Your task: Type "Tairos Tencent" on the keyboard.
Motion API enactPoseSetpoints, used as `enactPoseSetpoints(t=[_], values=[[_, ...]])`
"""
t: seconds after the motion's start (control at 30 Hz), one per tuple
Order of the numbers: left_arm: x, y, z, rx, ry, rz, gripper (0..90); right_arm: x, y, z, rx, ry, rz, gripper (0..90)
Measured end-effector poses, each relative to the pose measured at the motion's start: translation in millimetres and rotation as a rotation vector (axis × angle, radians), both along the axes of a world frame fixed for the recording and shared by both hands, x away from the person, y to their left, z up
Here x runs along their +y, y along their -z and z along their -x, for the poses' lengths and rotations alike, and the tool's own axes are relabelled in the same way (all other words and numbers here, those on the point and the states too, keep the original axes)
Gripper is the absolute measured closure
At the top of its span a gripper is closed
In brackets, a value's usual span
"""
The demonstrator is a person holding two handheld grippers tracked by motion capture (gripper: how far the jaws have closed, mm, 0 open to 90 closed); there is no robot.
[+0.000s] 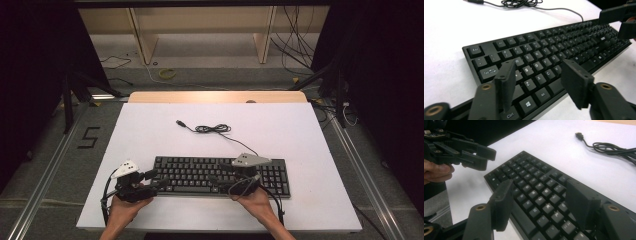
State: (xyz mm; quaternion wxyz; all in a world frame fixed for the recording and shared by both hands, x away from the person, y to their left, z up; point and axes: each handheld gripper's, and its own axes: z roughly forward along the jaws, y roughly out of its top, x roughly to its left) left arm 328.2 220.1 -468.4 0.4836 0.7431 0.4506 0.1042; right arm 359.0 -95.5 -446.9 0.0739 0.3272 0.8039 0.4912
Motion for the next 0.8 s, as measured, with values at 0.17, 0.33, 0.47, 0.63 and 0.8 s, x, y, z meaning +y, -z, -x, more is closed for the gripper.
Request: enactPoseSetpoints(t=[0.17, 0.33, 0.47, 0.63, 0.8], values=[[0.0, 0.0, 0.0, 0.000, 0.000, 0.000, 53.1, 0.0, 0.0, 0.0, 0.000, 0.000, 0.000, 44.4], [3.7, 3.5, -1.5, 0.027, -0.010, -0.051, 82.0, 36.8, 6.3, -17.0, 0.034, -0.039, 0.050, 70.5], [3.7, 3.5, -1.5, 0.027, -0.010, -0.051, 82.0, 36.8, 6.3, -17.0, 0.034, -0.039, 0.050, 70.5], [3.7, 3.8, -1.4, 0.029, -0.010, -0.067, 85.8, 42.8, 8.5, -20.0, 0.037, -0.040, 0.065, 75.8], [3.1, 4.8, -2.2, 0.031, -0.012, -0.085, 88.8, 53.1, 14.3, -25.4, 0.054, -0.037, 0.097, 84.6]])
